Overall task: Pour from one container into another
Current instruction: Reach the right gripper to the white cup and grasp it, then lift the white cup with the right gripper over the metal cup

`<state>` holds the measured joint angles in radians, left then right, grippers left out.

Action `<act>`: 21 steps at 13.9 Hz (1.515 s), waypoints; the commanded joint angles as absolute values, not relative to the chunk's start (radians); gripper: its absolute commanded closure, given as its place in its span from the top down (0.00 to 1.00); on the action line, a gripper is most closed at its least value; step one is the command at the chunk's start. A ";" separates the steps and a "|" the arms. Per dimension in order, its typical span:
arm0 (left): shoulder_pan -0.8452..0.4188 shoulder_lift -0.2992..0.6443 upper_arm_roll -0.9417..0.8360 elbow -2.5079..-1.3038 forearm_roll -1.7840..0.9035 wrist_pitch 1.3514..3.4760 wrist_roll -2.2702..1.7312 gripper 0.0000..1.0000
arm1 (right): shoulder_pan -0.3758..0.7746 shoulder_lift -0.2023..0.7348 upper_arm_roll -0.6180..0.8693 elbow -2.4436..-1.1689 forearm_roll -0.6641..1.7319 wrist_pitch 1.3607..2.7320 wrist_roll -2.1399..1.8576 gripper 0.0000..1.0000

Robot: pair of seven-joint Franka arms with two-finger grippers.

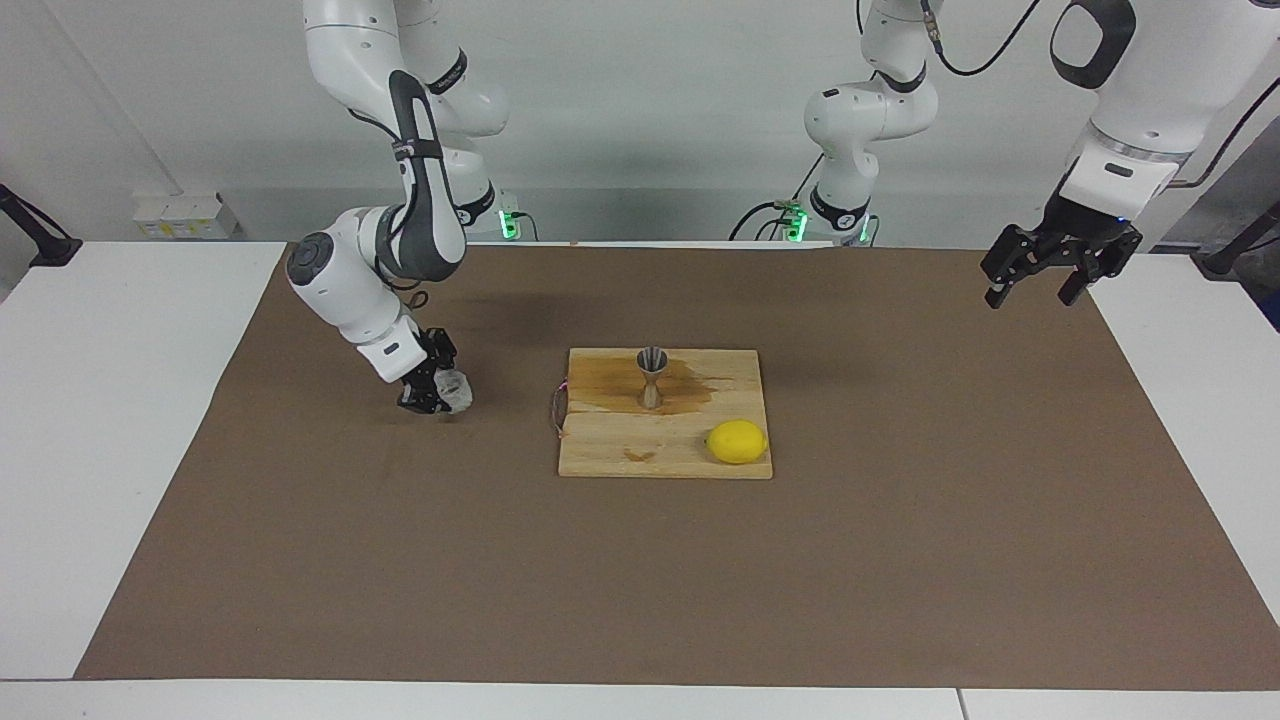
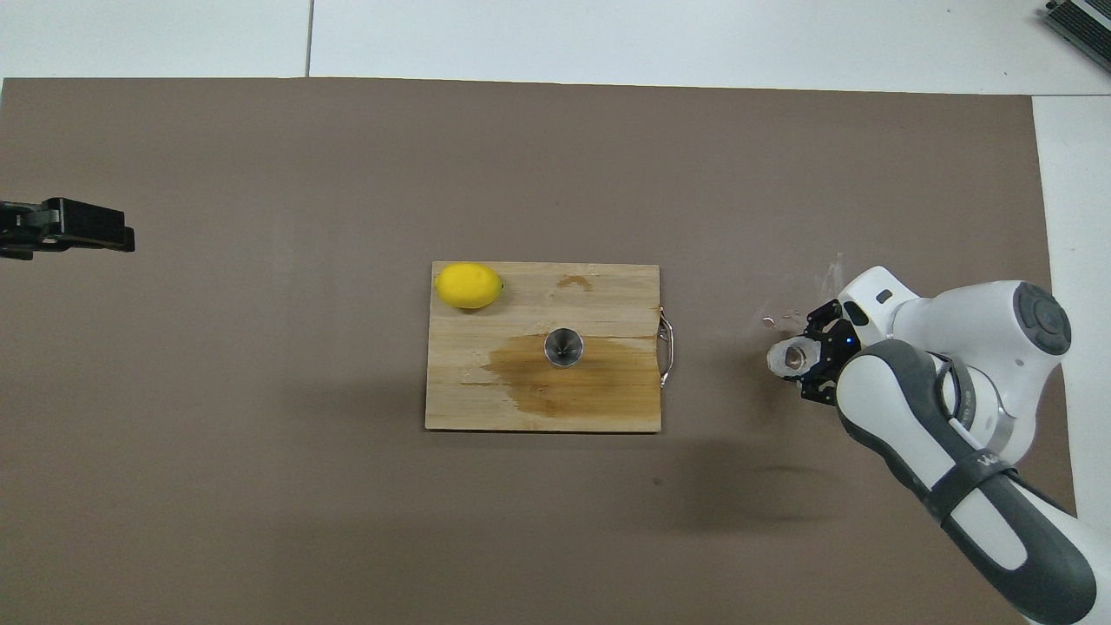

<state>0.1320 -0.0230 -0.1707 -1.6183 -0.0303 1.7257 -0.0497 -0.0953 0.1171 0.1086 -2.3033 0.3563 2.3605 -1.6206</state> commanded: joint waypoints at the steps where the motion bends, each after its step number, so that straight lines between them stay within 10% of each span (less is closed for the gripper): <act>1: 0.140 -0.049 -0.175 -1.638 -0.026 1.712 -0.052 1.00 | -0.077 0.101 0.118 -2.292 0.393 2.372 -1.644 0.00; 5: -0.047 -0.058 0.026 -1.640 -0.026 1.707 -0.051 1.00 | 0.012 0.080 0.120 -2.238 0.394 2.367 -1.527 0.00; 21: 0.077 -0.055 -0.097 -1.615 -0.025 1.583 0.037 1.00 | 0.261 0.121 0.121 -1.984 0.165 2.247 -1.048 0.00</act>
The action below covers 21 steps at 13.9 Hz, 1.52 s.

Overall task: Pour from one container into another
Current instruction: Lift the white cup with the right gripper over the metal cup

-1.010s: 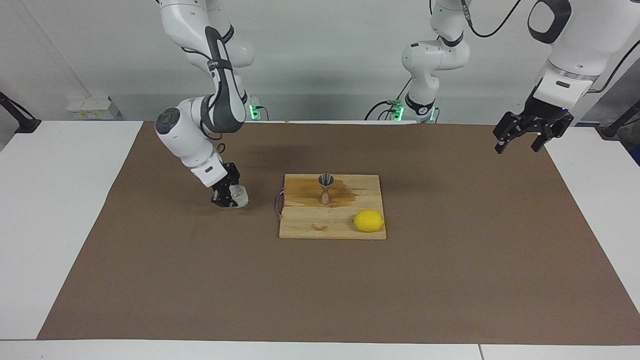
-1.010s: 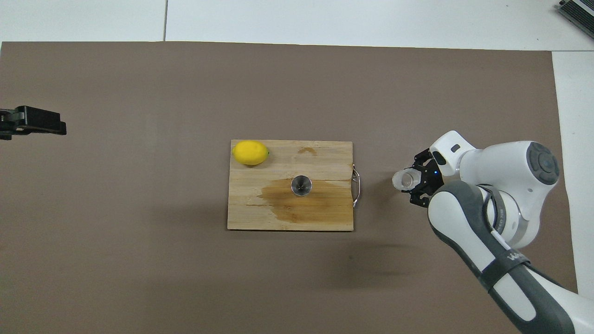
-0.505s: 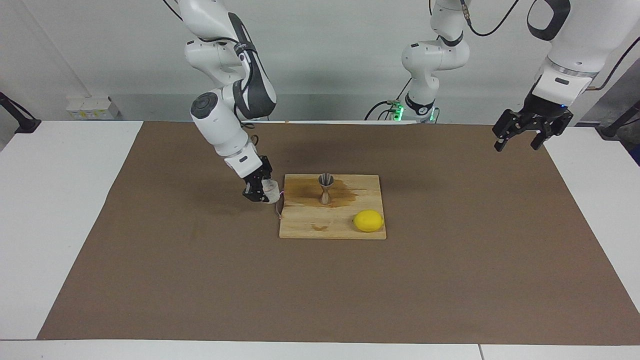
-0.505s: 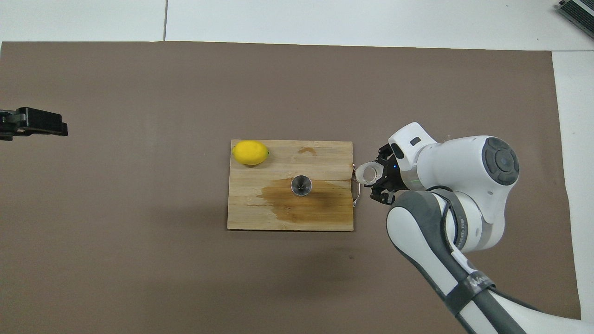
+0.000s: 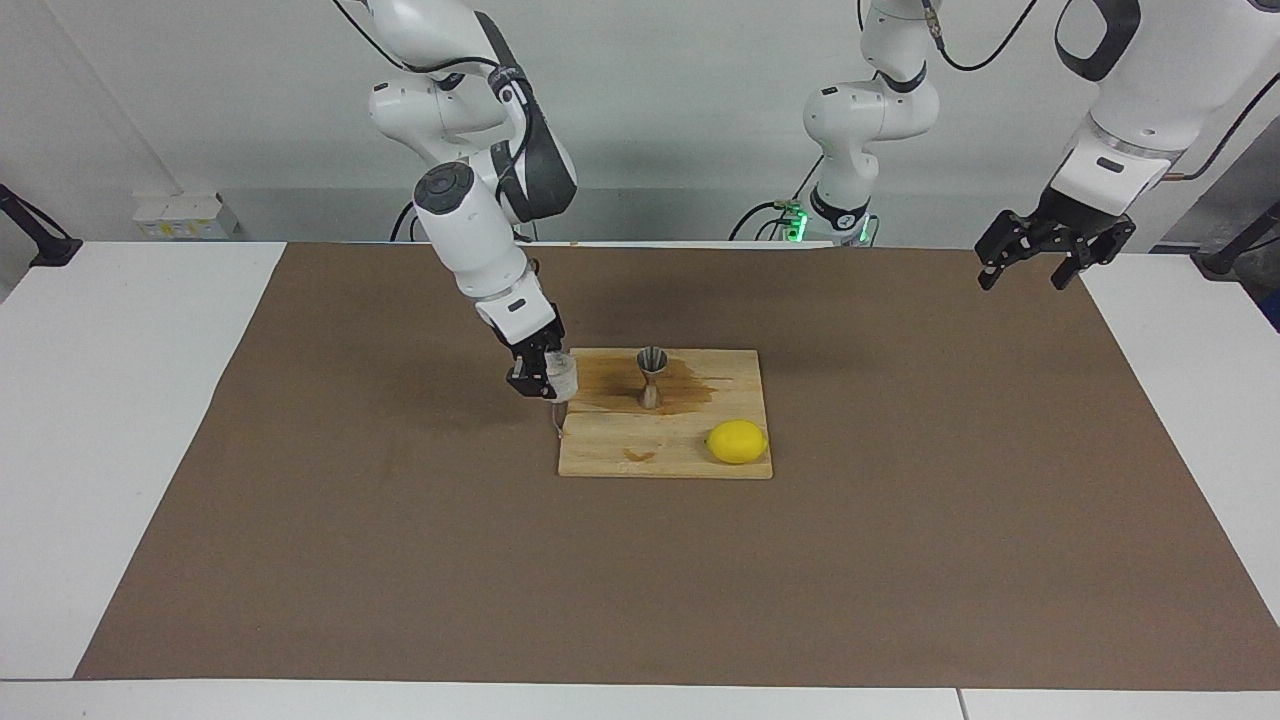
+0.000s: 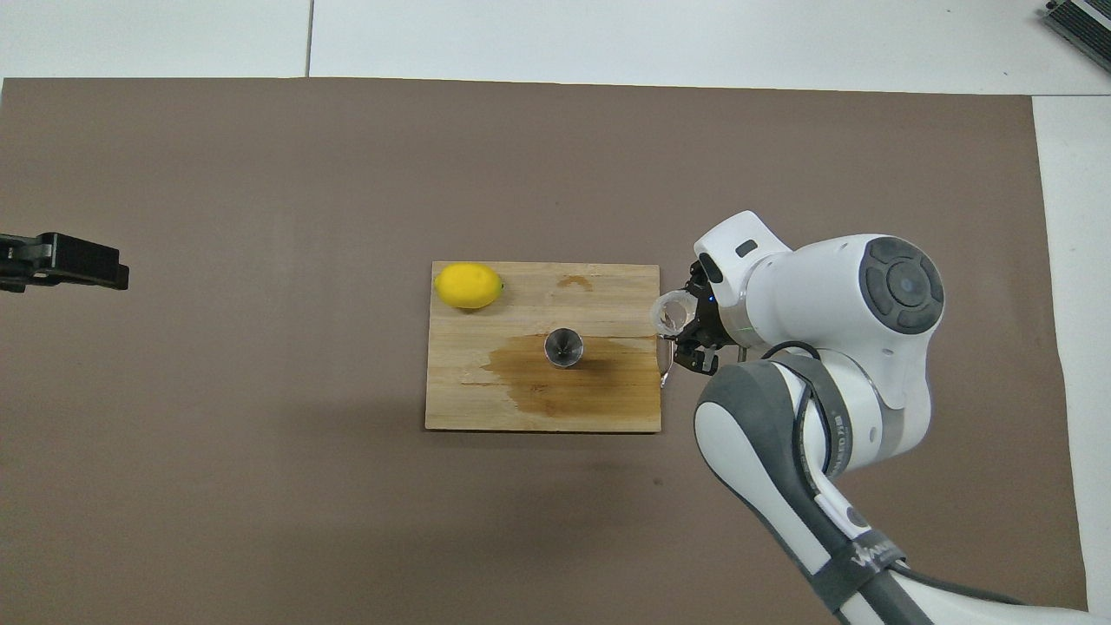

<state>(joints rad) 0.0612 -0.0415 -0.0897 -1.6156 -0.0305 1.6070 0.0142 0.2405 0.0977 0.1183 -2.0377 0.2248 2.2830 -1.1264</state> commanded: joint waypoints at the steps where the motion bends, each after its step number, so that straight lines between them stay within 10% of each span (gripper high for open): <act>1: 0.074 -0.054 -0.098 -1.617 -0.025 1.583 0.037 1.00 | 0.271 0.129 0.121 -1.962 0.123 2.235 -1.010 0.00; 21: 0.067 -0.049 -0.098 -1.617 -0.026 1.597 0.029 1.00 | 0.522 0.347 0.121 -1.594 -0.443 1.865 -0.759 0.00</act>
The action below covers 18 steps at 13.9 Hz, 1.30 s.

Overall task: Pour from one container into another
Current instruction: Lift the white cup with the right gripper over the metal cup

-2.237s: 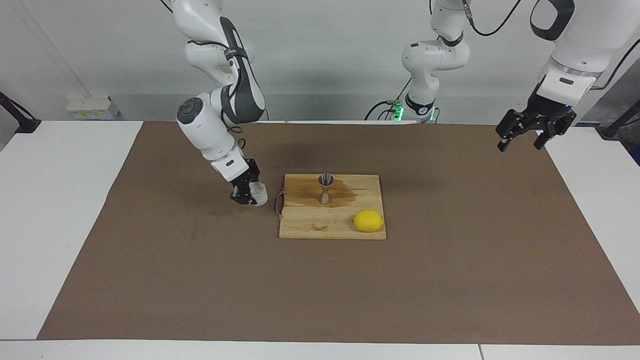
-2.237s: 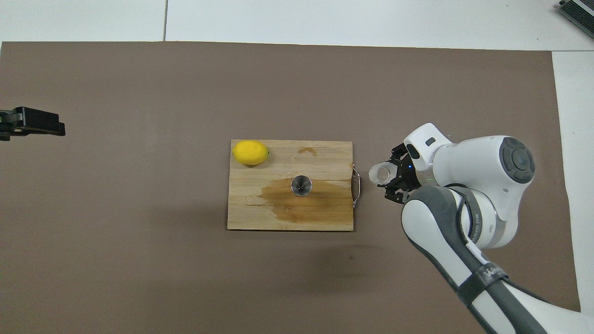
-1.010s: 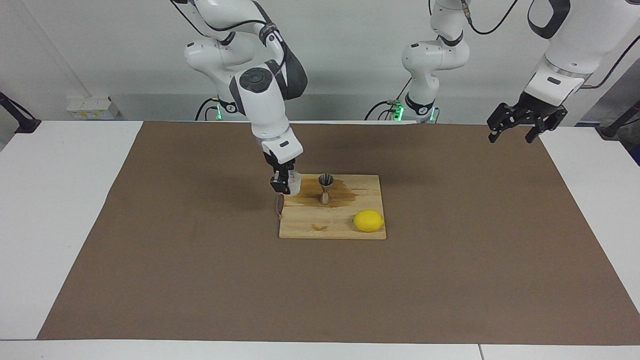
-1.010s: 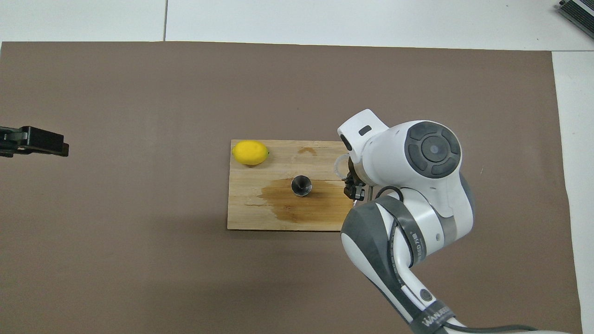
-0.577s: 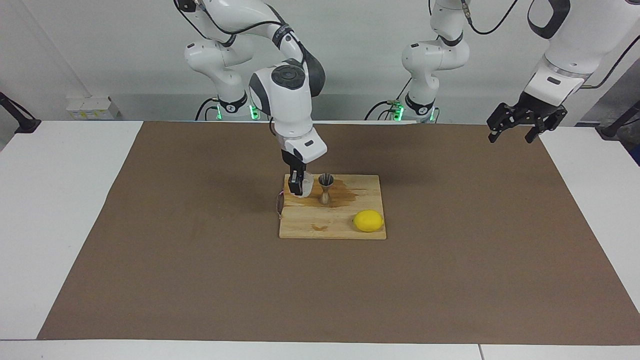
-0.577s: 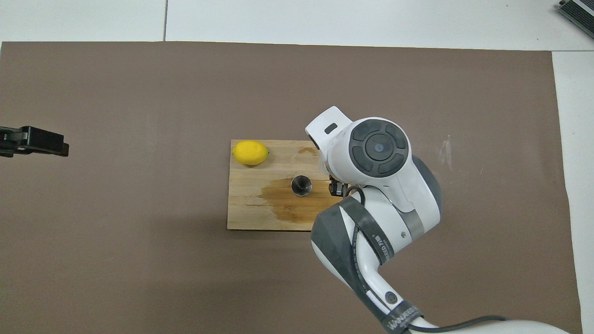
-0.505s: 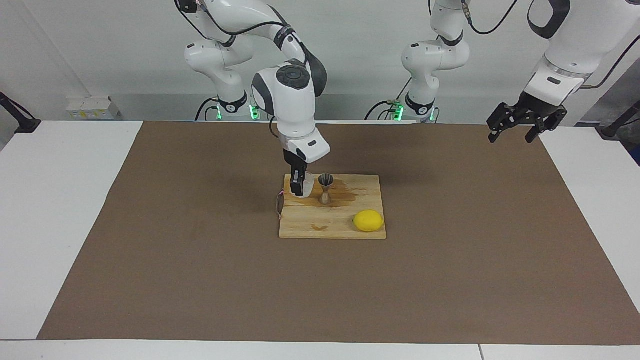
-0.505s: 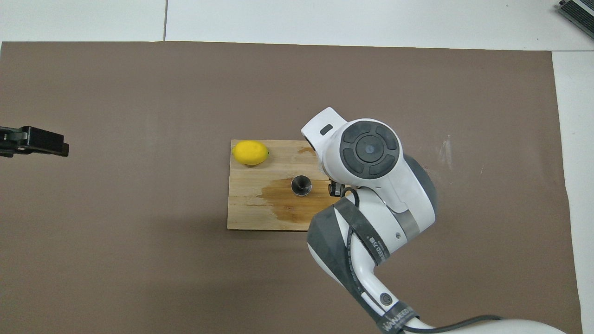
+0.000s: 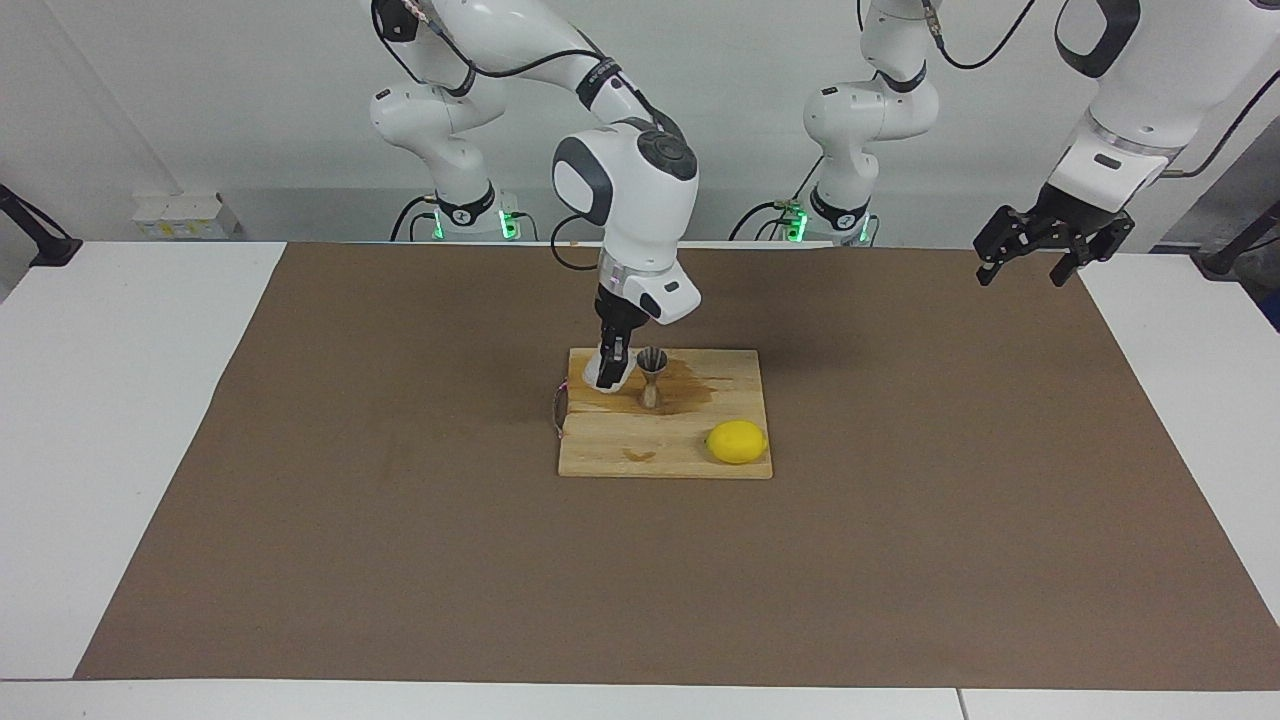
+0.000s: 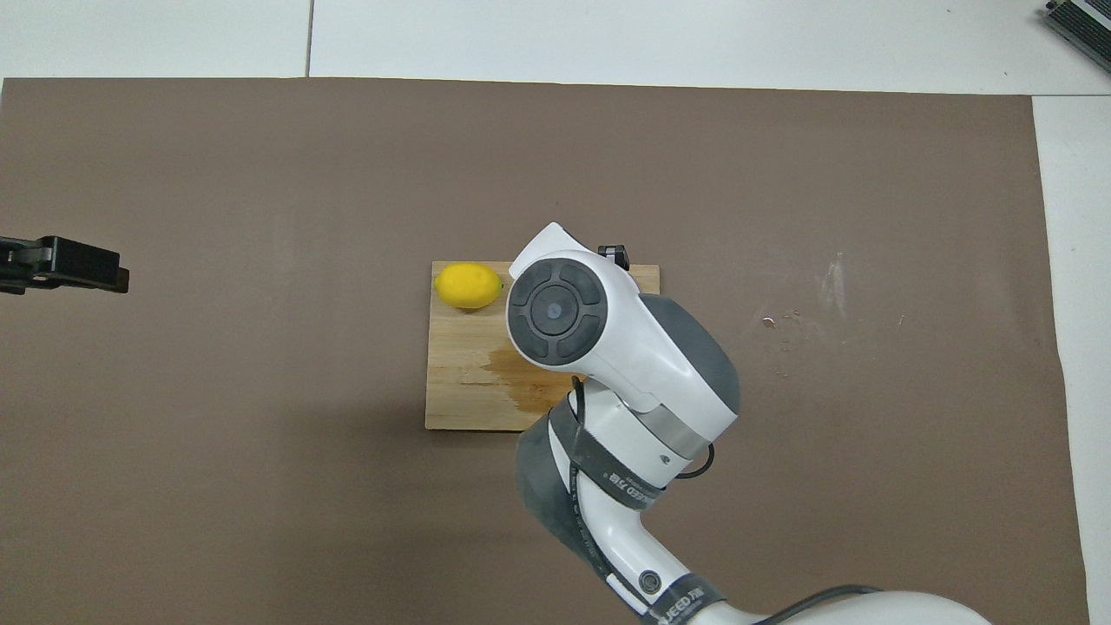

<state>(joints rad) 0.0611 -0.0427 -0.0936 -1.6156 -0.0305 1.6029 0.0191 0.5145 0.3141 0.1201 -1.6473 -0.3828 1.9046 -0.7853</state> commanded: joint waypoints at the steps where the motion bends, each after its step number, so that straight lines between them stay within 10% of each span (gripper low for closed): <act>1: 0.067 -0.049 -0.098 -1.617 -0.026 1.598 0.029 1.00 | 0.529 0.351 0.121 -1.594 -0.459 1.853 -0.753 0.00; 18: 0.064 -0.048 -0.098 -1.626 -0.026 1.631 0.031 1.00 | 0.704 0.445 0.123 -1.503 -0.781 1.686 -0.528 0.00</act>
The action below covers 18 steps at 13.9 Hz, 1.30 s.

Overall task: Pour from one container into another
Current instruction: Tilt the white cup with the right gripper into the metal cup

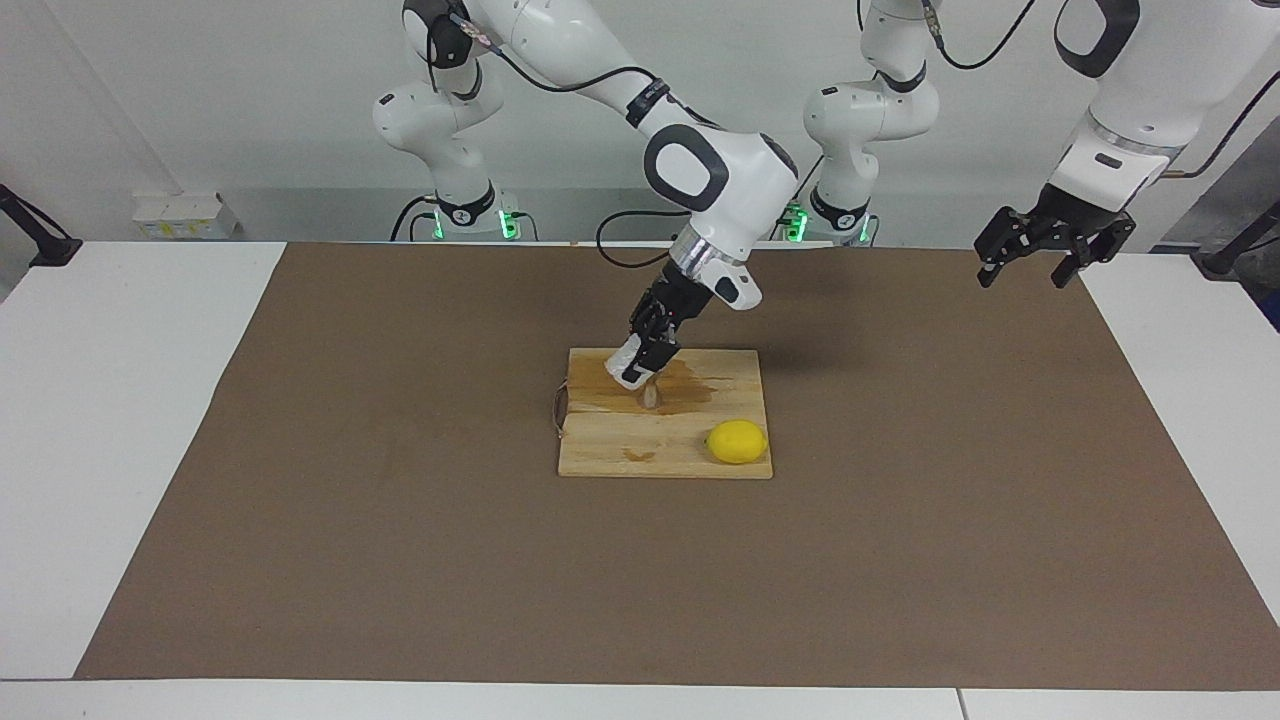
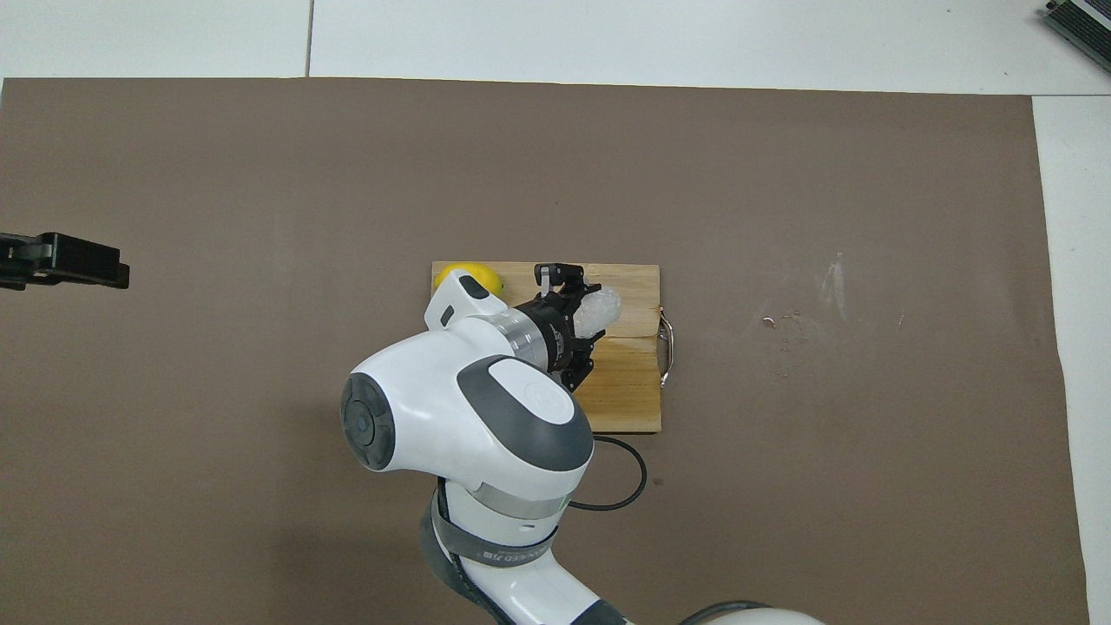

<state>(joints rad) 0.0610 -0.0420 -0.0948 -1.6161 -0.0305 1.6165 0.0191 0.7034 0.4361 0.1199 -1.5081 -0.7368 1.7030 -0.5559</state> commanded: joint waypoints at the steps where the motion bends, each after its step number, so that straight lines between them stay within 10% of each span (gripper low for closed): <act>1: 0.064 -0.048 -0.098 -1.626 -0.026 1.631 0.031 1.00 | 0.706 0.442 0.121 -1.512 -0.784 1.684 -0.528 0.00; 18: 0.067 -0.049 -0.098 -1.626 -0.026 1.628 0.035 1.00 | 0.756 0.351 0.123 -1.709 -0.925 1.700 -0.365 0.00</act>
